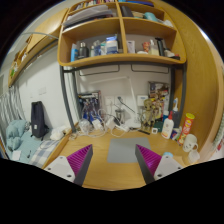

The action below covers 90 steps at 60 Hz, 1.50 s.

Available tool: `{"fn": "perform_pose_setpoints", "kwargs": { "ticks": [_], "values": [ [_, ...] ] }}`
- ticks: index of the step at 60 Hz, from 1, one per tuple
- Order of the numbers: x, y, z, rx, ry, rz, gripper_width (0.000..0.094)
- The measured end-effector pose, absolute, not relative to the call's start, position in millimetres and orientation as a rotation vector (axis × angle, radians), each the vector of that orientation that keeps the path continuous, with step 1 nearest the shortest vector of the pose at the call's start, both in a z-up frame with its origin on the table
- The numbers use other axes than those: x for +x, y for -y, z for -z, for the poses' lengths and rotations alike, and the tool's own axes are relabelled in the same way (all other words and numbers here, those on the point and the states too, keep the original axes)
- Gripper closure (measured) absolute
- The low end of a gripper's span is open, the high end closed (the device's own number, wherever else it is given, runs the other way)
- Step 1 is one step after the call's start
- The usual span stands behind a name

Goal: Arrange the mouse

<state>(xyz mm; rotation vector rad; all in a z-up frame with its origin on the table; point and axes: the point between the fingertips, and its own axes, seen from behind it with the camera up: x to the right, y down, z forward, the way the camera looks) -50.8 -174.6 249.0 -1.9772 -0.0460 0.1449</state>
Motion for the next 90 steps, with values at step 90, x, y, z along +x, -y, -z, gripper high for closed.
{"fn": "perform_pose_setpoints", "kwargs": {
  "ticks": [90],
  "values": [
    [189.9,37.1,18.6,-2.45,0.084,-0.059,0.0263]
  ]
}}
